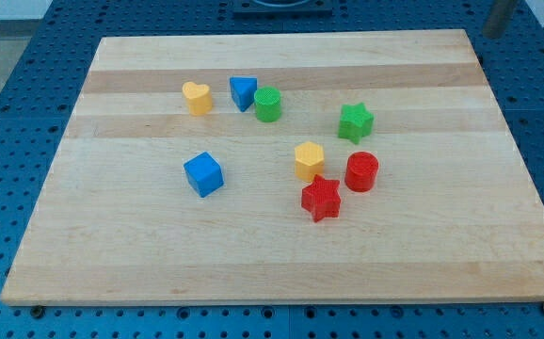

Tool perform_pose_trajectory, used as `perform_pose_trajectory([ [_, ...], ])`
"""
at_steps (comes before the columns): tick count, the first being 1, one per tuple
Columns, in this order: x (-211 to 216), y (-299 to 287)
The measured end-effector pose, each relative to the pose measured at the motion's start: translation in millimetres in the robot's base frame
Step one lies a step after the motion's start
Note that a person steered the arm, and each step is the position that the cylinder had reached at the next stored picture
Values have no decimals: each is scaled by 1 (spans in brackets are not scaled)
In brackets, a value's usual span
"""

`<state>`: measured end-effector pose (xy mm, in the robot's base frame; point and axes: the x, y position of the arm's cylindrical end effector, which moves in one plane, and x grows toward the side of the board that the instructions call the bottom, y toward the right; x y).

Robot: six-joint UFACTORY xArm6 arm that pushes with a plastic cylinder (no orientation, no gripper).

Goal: Move the green star up a bit

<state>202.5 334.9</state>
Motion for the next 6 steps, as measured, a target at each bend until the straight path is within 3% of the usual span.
perform_pose_trajectory([
  [5, -8, -8],
  [6, 26, -32],
])
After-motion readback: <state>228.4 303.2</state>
